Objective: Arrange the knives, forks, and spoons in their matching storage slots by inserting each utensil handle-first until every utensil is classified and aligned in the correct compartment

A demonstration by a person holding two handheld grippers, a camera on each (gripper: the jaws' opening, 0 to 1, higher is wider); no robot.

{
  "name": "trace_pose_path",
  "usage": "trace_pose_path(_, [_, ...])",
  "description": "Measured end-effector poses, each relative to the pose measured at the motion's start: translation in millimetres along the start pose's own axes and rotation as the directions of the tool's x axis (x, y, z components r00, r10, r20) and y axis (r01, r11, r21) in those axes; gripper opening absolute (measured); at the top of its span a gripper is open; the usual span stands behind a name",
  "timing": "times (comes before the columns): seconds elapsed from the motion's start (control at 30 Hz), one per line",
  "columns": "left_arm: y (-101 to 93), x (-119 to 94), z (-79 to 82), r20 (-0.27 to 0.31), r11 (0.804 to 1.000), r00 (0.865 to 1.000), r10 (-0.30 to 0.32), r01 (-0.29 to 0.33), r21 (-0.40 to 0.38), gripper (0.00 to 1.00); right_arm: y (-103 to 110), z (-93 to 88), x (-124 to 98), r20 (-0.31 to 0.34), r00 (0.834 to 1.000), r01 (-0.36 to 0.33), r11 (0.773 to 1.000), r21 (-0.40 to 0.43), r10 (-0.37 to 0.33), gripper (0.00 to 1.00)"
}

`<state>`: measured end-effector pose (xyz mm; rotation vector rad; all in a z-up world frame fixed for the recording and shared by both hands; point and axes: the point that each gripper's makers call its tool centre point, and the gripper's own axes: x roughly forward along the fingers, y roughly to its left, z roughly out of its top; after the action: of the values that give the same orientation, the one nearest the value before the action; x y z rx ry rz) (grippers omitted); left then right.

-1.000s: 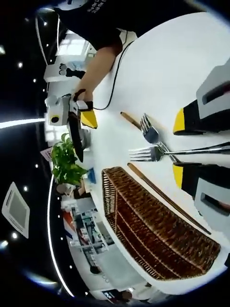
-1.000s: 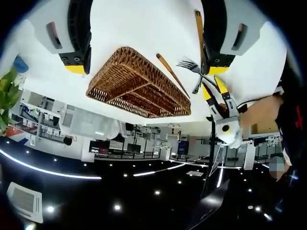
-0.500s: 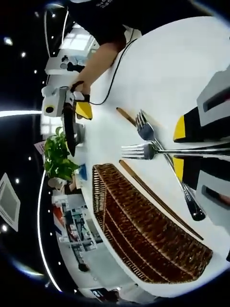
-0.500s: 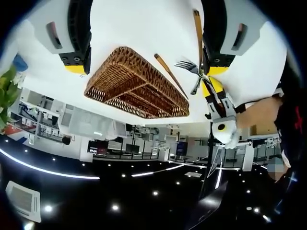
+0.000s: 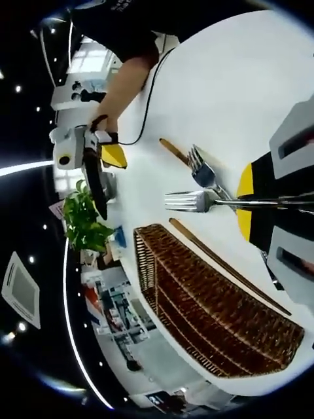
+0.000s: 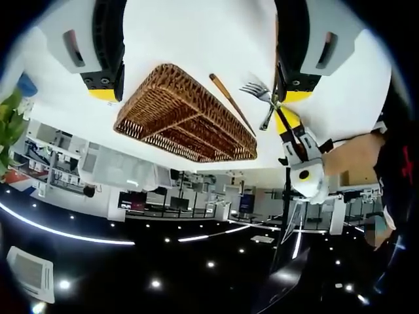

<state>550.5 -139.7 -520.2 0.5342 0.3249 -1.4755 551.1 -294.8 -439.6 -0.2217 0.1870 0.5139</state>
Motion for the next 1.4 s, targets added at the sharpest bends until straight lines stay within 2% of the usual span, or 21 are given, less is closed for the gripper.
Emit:
trace_pose_path(0.1, [0.5,-1.7,1.2,0.007,1.000,1.000,0.003,-0.003,0.008,0.02,0.7,-0.6,0.3,-0.002,1.000,-0.003,1.000,-0.001,0.003,0.99])
trace_pose_path(0.17, [-0.1,-2.7,3.9,0.023,0.999,1.000,0.001,-0.002,0.043,0.02,1.7,-1.5,0.8,-0.005,1.000,-0.009,1.000,0.000,0.009,0.99])
trace_pose_path(0.3, [-4.5,-7.3,10.3,0.057,0.999,0.998,-0.031,0.028,0.040,0.02,6.9,-2.4,1.6,-0.005,0.999,-0.031,0.999,-0.006,0.031,0.98])
trace_pose_path(0.43, [-5.1,-12.1,14.0,0.075,0.999,0.996,-0.037,0.035,0.039,0.02,30.1,-3.5,2.1,-0.015,0.991,-0.137,0.989,-0.064,0.136,0.91])
trace_pose_path(0.53, [-8.6,-15.0,18.8,0.095,0.997,0.994,-0.046,0.041,0.059,0.02,56.8,-3.4,3.0,-0.020,0.971,-0.240,0.967,-0.082,0.239,0.91])
trace_pose_path(0.63, [-7.9,-16.8,23.1,0.108,0.995,0.993,-0.047,0.038,0.089,0.02,72.0,-5.0,3.4,-0.024,0.953,-0.302,0.949,-0.087,0.301,0.82])
trace_pose_path(0.7, [-10.5,-16.5,24.7,0.109,0.993,0.993,-0.054,0.042,0.107,0.02,78.5,-7.0,3.2,-0.028,0.942,-0.334,0.941,-0.048,0.333,0.72])
trace_pose_path(0.8, [-16.8,-14.4,27.2,0.107,0.990,0.992,-0.071,0.057,0.131,0.02,87.0,-4.5,-0.6,-0.013,0.922,-0.386,0.922,0.007,0.386,0.48])
trace_pose_path(0.83, [-17.6,-13.7,27.5,0.104,0.989,0.992,-0.073,0.058,0.137,0.02,89.5,-1.4,-2.0,0.000,0.916,-0.401,0.915,0.044,0.401,0.45])
trace_pose_path(0.9, [-22.3,-12.5,28.9,0.104,0.987,0.991,-0.085,0.069,0.147,0.02,89.2,1.8,-2.0,0.012,0.918,-0.396,0.918,0.034,0.396,0.42])
trace_pose_path(0.97, [-28.0,-11.7,29.8,0.104,0.984,0.989,-0.106,0.089,0.151,0.02,91.0,1.8,-1.1,0.010,0.922,-0.387,0.921,-0.034,0.387,0.41])
trace_pose_path(1.03, [-31.7,-11.2,30.8,0.105,0.983,0.987,-0.119,0.102,0.155,0.02,101.9,-4.5,-2.3,-0.022,0.906,-0.424,0.902,-0.077,0.423,0.39])
trace_pose_path(1.1, [-33.5,-10.8,31.8,0.106,0.981,0.987,-0.123,0.105,0.161,0.02,108.9,-8.9,-1.7,-0.046,0.895,-0.445,0.892,-0.080,0.443,0.38])
trace_pose_path(1.27, [-37.3,-13.6,34.2,0.120,0.977,0.981,-0.152,0.131,0.168,0.02,108.8,-14.7,-0.6,-0.068,0.889,-0.457,0.884,-0.096,0.452,0.28])
trace_pose_path(1.4, [-44.7,-14.5,37.5,0.134,0.971,0.973,-0.189,0.165,0.171,0.02,115.7,-15.6,-2.3,-0.067,0.870,-0.493,0.860,-0.133,0.488,0.26])
